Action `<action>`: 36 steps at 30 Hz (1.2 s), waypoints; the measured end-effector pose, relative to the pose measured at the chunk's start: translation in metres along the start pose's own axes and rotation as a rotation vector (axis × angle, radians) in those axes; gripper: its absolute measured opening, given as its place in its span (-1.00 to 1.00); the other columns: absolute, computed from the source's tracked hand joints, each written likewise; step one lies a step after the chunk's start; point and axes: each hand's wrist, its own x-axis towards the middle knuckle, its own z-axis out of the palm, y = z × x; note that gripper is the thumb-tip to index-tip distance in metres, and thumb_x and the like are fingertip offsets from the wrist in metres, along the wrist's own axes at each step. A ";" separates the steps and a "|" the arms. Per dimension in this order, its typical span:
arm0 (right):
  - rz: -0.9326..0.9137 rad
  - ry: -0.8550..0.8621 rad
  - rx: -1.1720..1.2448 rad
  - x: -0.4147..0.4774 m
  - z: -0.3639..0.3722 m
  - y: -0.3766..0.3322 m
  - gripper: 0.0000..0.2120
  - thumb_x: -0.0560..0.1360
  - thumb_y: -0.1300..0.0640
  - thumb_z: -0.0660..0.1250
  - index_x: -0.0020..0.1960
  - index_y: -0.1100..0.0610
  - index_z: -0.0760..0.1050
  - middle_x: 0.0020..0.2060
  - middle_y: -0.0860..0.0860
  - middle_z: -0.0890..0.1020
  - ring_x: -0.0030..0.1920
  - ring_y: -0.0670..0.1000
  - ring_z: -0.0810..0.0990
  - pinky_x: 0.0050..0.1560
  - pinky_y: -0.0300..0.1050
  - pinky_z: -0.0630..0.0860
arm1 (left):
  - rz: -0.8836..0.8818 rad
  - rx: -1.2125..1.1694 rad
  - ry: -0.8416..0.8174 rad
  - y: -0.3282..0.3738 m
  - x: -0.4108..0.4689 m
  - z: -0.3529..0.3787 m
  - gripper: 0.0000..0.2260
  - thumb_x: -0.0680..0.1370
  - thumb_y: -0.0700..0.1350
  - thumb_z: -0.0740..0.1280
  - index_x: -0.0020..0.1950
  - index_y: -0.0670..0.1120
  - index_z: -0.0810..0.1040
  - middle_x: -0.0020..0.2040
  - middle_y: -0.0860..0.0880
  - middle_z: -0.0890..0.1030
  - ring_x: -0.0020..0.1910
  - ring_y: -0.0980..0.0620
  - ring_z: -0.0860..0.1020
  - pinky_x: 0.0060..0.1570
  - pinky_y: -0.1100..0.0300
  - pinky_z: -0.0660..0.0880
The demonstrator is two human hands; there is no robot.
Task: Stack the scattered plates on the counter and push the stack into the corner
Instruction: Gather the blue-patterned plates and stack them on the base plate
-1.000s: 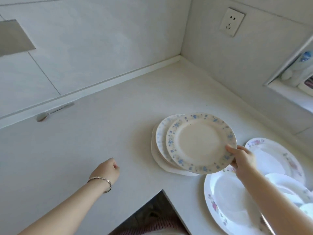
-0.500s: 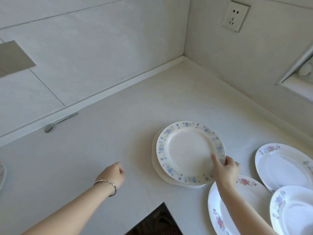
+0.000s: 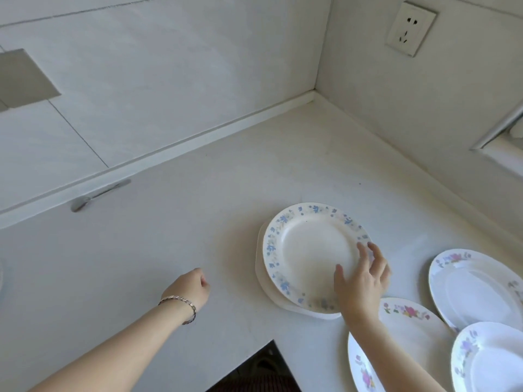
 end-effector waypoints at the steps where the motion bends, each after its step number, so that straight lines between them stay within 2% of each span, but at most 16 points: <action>1: -0.166 -0.023 -0.033 0.001 0.002 -0.006 -0.61 0.40 0.27 0.36 0.23 0.23 0.48 0.26 0.16 0.46 0.27 0.24 0.36 0.31 0.07 0.29 | -0.005 -0.010 -0.001 -0.003 0.000 0.000 -0.82 0.52 -0.18 0.07 -0.27 0.00 0.31 -0.21 -0.05 0.60 -0.27 -0.07 0.52 -0.29 0.25 0.36; 2: -0.295 -0.119 -0.038 0.002 0.002 -0.017 -0.71 0.41 0.29 0.34 0.13 0.24 0.55 0.16 0.15 0.54 0.20 0.22 0.47 0.23 -0.01 0.37 | -0.015 -0.023 0.000 -0.007 -0.001 0.000 -0.81 0.52 -0.18 0.07 -0.28 -0.01 0.31 -0.24 -0.04 0.57 -0.28 -0.07 0.50 -0.29 0.25 0.35; 4: -0.416 -0.468 -0.046 0.004 0.000 -0.047 -0.78 0.49 0.25 0.28 0.11 0.19 0.57 0.06 0.07 0.60 0.11 0.08 0.55 0.13 -0.16 0.44 | -0.048 -0.054 0.001 -0.020 -0.001 -0.002 -0.80 0.53 -0.18 0.07 -0.29 -0.01 0.30 -0.26 -0.03 0.54 -0.27 -0.07 0.51 -0.28 0.24 0.36; 6: -0.458 -0.787 -0.123 0.001 0.008 -0.079 -0.76 0.53 0.17 0.21 0.15 0.12 0.55 0.03 0.03 0.61 0.06 0.02 0.58 0.12 -0.17 0.48 | -0.086 -0.079 0.015 -0.038 -0.001 -0.006 -0.82 0.53 -0.18 0.08 -0.26 -0.01 0.32 -0.24 -0.02 0.55 -0.26 -0.07 0.52 -0.24 0.22 0.38; 8: -0.521 -0.954 -0.245 -0.009 0.023 -0.112 -0.74 0.53 0.13 0.18 0.17 0.07 0.52 -0.01 0.00 0.61 0.07 0.05 0.58 0.13 -0.13 0.48 | -0.124 -0.094 0.044 -0.060 -0.004 -0.013 -0.86 0.53 -0.18 0.09 -0.21 -0.03 0.35 -0.24 -0.01 0.53 -0.24 -0.06 0.50 -0.23 0.21 0.37; 12: -0.710 -1.088 -0.419 -0.049 0.062 -0.173 -0.72 0.53 0.03 0.19 0.22 0.01 0.45 0.15 0.02 0.57 0.18 0.08 0.52 0.17 -0.06 0.44 | -0.220 -0.154 0.096 -0.120 -0.016 -0.029 -0.84 0.54 -0.18 0.09 -0.23 -0.03 0.34 -0.24 0.00 0.50 -0.22 -0.06 0.46 -0.22 0.21 0.34; 16: -0.863 -1.162 -0.485 -0.106 0.100 -0.232 -0.71 0.55 0.04 0.15 0.25 0.04 0.41 0.19 0.04 0.54 0.20 0.09 0.51 0.14 -0.05 0.42 | -0.331 -0.226 0.131 -0.192 -0.030 -0.047 -0.77 0.54 -0.17 0.10 -0.32 0.00 0.28 -0.28 0.01 0.47 -0.21 -0.07 0.46 -0.22 0.21 0.32; 19: -0.885 -1.176 -0.466 -0.157 0.131 -0.274 -0.72 0.55 0.05 0.16 0.24 0.04 0.43 0.19 0.03 0.54 0.17 0.08 0.53 0.09 -0.10 0.41 | -0.398 -0.276 0.164 -0.254 -0.041 -0.060 -0.82 0.55 -0.17 0.10 -0.26 -0.02 0.32 -0.23 -0.02 0.49 -0.19 -0.07 0.47 -0.21 0.20 0.32; 22: -0.840 -1.219 -0.442 -0.212 0.167 -0.311 -0.73 0.54 0.05 0.16 0.21 0.05 0.46 0.20 0.01 0.54 0.17 0.05 0.53 0.14 -0.11 0.43 | -0.454 -0.311 0.161 -0.318 -0.053 -0.069 -0.81 0.55 -0.17 0.11 -0.27 -0.02 0.31 -0.28 0.01 0.46 -0.18 -0.07 0.45 -0.20 0.20 0.31; 24: -0.778 -1.250 -0.431 -0.247 0.194 -0.334 -0.73 0.54 0.06 0.17 0.19 0.08 0.48 0.19 0.00 0.55 0.18 0.03 0.53 0.16 -0.11 0.45 | -0.489 -0.325 0.155 -0.359 -0.058 -0.073 -0.75 0.55 -0.17 0.10 -0.34 0.00 0.24 -0.35 0.04 0.39 -0.19 -0.07 0.44 -0.22 0.20 0.29; 26: -0.656 -1.264 -0.394 -0.277 0.226 -0.357 -0.73 0.52 0.10 0.19 0.15 0.17 0.51 0.09 0.05 0.58 0.10 0.07 0.56 0.10 -0.11 0.47 | -0.526 -0.339 0.158 -0.397 -0.061 -0.079 -0.72 0.55 -0.18 0.10 -0.36 0.00 0.21 -0.37 0.05 0.36 -0.20 -0.07 0.42 -0.22 0.20 0.28; 28: -0.452 -1.293 -0.268 -0.302 0.254 -0.381 -0.71 0.48 0.18 0.19 0.09 0.32 0.52 -0.16 0.11 0.57 -0.15 0.10 0.55 -0.10 -0.13 0.45 | -0.553 -0.350 0.161 -0.429 -0.062 -0.083 -0.73 0.55 -0.17 0.09 -0.35 -0.01 0.21 -0.35 0.04 0.37 -0.19 -0.07 0.42 -0.22 0.20 0.28; 30: -0.131 -1.336 -0.065 -0.325 0.276 -0.404 -0.79 0.49 0.24 0.19 0.05 0.30 0.48 -0.32 0.08 0.50 -0.31 0.05 0.49 -0.26 -0.15 0.40 | -0.570 -0.360 0.164 -0.456 -0.060 -0.087 -0.75 0.55 -0.17 0.10 -0.33 0.00 0.24 -0.31 0.02 0.41 -0.18 -0.07 0.43 -0.20 0.20 0.30; 31: 0.039 -1.338 0.038 -0.335 0.285 -0.415 -0.83 0.50 0.23 0.22 0.07 0.25 0.44 -0.34 0.06 0.46 -0.32 0.03 0.49 -0.31 -0.18 0.39 | -0.575 -0.367 0.165 -0.467 -0.058 -0.089 -0.75 0.55 -0.17 0.10 -0.33 0.00 0.23 -0.30 0.02 0.41 -0.17 -0.07 0.44 -0.20 0.20 0.31; 33: 0.295 -1.331 0.189 -0.354 0.302 -0.433 -0.83 0.51 0.19 0.28 0.06 0.23 0.41 -0.30 0.05 0.47 -0.20 0.03 0.53 -0.33 -0.24 0.42 | -0.575 -0.375 0.161 -0.485 -0.052 -0.093 -0.74 0.56 -0.16 0.09 -0.34 0.01 0.21 -0.34 0.05 0.38 -0.18 -0.07 0.44 -0.20 0.20 0.32; 36: 0.548 -1.299 0.372 -0.371 0.324 -0.448 -0.82 0.50 0.20 0.31 0.08 0.20 0.41 -0.16 0.08 0.53 0.03 0.11 0.57 -0.18 -0.17 0.52 | -0.571 -0.388 0.151 -0.501 -0.044 -0.095 -0.71 0.57 -0.16 0.09 -0.35 0.01 0.19 -0.36 0.08 0.35 -0.19 -0.06 0.42 -0.21 0.19 0.31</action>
